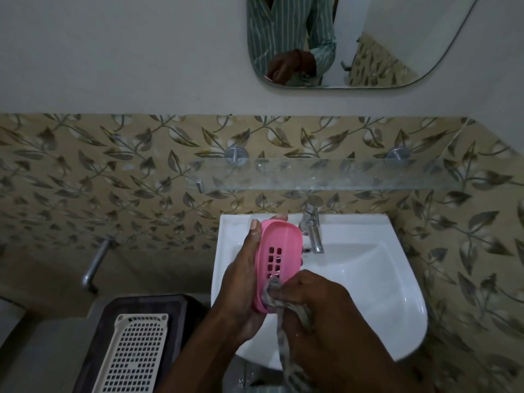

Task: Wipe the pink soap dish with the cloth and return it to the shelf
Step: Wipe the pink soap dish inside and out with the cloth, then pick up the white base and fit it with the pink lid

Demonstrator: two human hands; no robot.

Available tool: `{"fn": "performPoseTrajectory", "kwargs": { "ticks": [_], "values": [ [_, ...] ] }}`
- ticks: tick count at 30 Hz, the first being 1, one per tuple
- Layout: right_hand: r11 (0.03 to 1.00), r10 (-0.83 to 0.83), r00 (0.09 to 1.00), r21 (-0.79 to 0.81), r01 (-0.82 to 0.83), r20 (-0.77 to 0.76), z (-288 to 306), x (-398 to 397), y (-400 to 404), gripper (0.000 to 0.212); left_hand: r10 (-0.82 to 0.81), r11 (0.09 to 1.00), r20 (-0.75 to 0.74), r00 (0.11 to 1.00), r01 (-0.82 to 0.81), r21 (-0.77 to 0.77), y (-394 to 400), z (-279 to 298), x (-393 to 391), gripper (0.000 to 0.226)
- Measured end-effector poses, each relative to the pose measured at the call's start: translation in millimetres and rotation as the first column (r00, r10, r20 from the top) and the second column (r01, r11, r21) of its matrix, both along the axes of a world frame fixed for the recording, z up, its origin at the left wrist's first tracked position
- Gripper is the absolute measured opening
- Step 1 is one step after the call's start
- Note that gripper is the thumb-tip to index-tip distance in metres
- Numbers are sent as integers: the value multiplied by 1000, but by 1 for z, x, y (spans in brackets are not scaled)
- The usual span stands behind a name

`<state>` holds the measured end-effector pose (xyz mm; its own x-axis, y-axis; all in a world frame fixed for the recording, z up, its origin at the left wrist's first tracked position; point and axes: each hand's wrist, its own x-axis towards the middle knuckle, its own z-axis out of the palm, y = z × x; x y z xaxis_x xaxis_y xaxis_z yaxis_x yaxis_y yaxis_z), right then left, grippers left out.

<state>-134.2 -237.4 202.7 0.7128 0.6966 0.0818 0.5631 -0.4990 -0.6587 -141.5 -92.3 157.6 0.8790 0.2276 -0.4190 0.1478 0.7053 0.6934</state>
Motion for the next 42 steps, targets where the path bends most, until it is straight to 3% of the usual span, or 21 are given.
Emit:
{"fn": "performPoseTrajectory", "kwargs": {
  "ticks": [3, 6, 11, 15, 19, 22, 24, 29, 33, 39, 42],
  "values": [
    [989, -23, 998, 144, 31, -59, 2, 3, 4, 22, -4, 999, -34, 999, 3, -42, -1, -4, -2, 61],
    [983, -79, 996, 165, 83, -29, -1, 8, 11, 25, -16, 999, -14, 1000, 17, 52, -8, -6, -2, 56],
    [984, -180, 979, 14, 180, 96, -19, 18, 14, 31, -86, 969, -58, 995, 97, 227, -12, -18, -15, 57],
    [991, -127, 985, -65, 120, -116, -35, 25, 10, 6, -65, 966, -156, 986, 102, 238, 4, -28, -22, 65],
    [954, -294, 937, -3, 299, -186, -56, 54, 8, 6, 16, 995, -217, 976, 5, 97, 35, -53, -34, 51],
    [918, -381, 815, -72, 390, -437, -90, 89, 27, 12, 68, 998, -200, 977, -65, 22, 49, -68, -42, 39],
    [879, -462, 719, -166, 446, -519, -122, 115, 45, 13, 101, 995, -166, 981, -97, 31, 54, -72, -42, 35],
    [839, -538, 680, -238, 489, -499, -181, 180, 90, 52, 201, 930, -179, 963, -130, 343, 70, -82, -37, 38],
    [794, -607, 633, -330, 511, -480, -206, 218, 117, 69, 217, 892, -217, 952, -103, 439, 75, -85, -34, 38],
    [791, -609, 661, -401, 462, -439, -221, 235, 131, 22, 261, 879, -280, 924, -108, 465, 78, -82, -29, 41],
    [813, -582, 681, -328, 480, -446, -212, 226, 122, 22, 303, 867, -342, 889, -109, 485, 78, -88, -28, 37]
  ]
}}
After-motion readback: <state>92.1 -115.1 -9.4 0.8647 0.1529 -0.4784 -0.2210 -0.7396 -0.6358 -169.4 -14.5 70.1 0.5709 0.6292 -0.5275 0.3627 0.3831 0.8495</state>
